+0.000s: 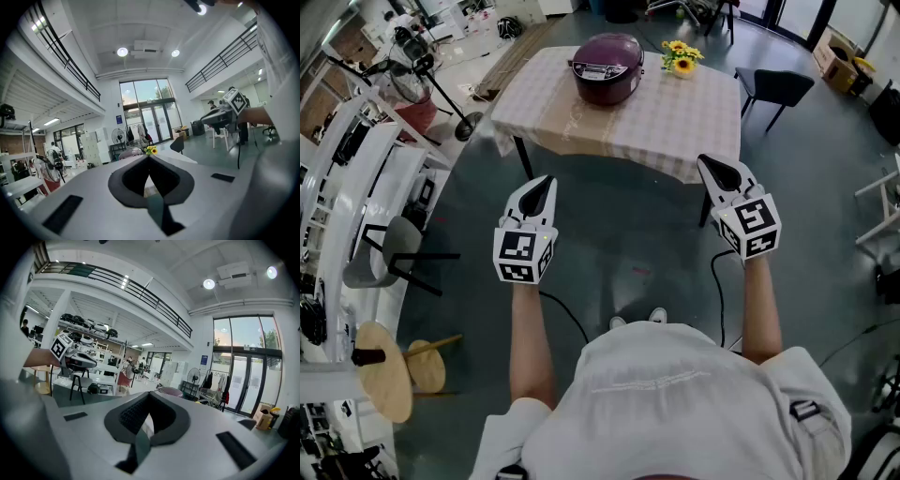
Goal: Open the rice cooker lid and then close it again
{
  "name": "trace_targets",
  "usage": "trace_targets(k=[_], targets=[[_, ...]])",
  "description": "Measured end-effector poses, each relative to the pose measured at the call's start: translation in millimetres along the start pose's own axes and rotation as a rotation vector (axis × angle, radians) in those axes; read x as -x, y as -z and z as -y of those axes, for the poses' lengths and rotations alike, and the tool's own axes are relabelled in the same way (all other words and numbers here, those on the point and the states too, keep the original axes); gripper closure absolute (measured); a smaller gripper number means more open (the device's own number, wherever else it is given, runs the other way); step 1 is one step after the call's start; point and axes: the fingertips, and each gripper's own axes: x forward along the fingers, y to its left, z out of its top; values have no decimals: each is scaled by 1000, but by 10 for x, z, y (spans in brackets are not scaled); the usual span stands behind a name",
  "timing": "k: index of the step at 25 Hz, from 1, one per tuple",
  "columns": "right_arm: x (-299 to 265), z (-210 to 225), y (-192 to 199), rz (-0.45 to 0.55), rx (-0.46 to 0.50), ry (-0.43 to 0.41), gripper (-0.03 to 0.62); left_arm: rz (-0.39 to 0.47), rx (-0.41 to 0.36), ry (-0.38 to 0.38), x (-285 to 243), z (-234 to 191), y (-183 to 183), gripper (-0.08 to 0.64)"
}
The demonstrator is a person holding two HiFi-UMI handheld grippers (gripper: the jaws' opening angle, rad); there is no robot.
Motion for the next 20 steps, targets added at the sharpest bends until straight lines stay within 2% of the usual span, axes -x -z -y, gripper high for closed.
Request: trace_targets(k=[4, 9, 14, 20], targets=[[-41, -35, -55, 7, -2, 5, 568, -5, 1, -11, 51, -82, -4, 545], [-109, -120, -123, 44, -90, 4, 568, -27, 17, -37, 115, -248, 99, 545], [-180, -376, -166, 12, -91, -27, 568, -9, 29, -4, 248, -335, 207, 545], [-118, -604, -269, 33, -79, 21, 565, 4, 51, 33, 440, -411, 302, 541]])
